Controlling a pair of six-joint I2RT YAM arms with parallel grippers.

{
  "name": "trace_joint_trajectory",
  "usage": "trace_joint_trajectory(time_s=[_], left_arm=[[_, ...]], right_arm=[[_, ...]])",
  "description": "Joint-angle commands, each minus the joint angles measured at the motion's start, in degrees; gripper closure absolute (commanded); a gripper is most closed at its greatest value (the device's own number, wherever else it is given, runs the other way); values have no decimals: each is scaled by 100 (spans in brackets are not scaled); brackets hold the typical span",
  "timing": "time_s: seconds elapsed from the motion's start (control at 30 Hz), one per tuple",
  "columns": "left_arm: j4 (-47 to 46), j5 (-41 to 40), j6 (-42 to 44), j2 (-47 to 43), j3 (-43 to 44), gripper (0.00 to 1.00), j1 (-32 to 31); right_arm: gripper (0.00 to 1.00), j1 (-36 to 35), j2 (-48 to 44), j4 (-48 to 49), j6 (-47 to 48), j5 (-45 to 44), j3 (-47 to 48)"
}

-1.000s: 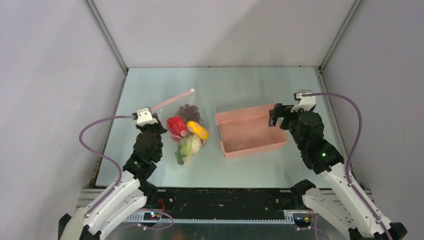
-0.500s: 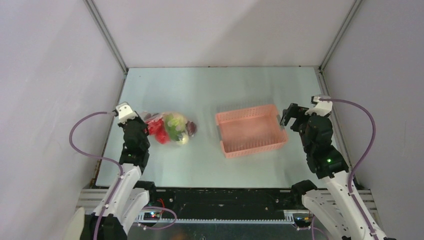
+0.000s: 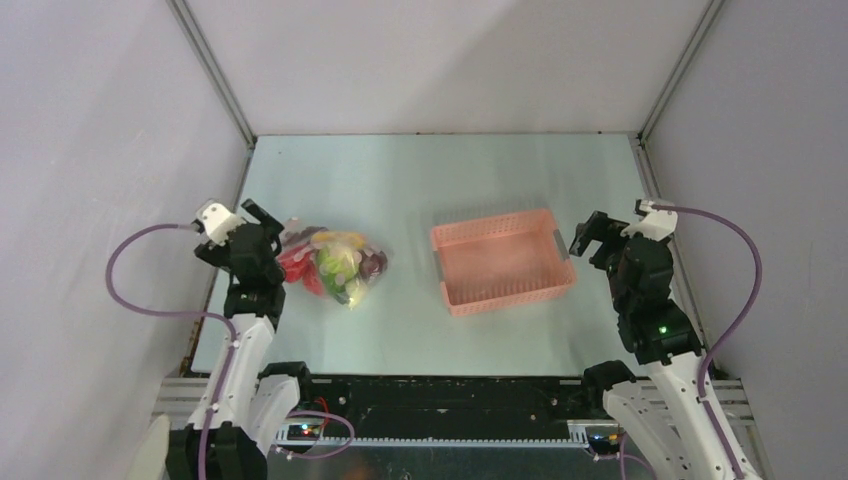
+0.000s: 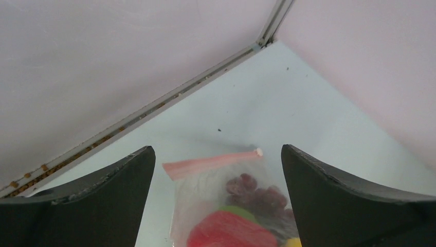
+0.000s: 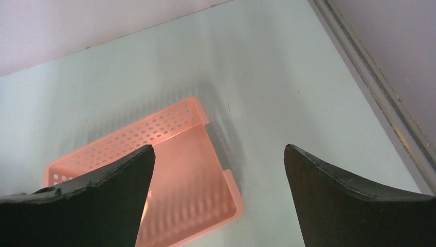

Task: Place the food in the zip-top bag and seal the zipper
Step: Place the zipper food storage bag at the center of the board, then reset both arms

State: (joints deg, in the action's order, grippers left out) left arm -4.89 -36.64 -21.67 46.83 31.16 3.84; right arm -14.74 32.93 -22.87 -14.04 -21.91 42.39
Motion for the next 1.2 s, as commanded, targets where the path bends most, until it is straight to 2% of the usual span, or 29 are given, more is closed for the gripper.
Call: trace_joint_trajectory(time_s=[0.0,0.2,0.33,0.4,0.53,0.77,1.17], left_arm=[[1089,-450,-1011,-482,668,0,45],[2211,1125,-1380,-1089,1649,0,46],[2526,2740,-1332,-1078,2159,0,41],[2743,3064,-1335,-1003,2358,0,42],[3060,3010,-1389,-944,2532,0,41],[3089,2791,-1412,-1038,2437,0,38],[2980,3386,-1349,-668,2393,0,41]], right_arm=[[1,93,-99,-57,-347,-297,6],[0,112,-164,-291,-527,-463,6],[1,116,-235,-417,-638,-568,6],[1,115,-314,-457,-721,-560,6],[1,112,-524,-475,-765,-643,2],[1,112,-743,-561,-810,-619,6],[1,114,-863,-752,-826,-328,6]])
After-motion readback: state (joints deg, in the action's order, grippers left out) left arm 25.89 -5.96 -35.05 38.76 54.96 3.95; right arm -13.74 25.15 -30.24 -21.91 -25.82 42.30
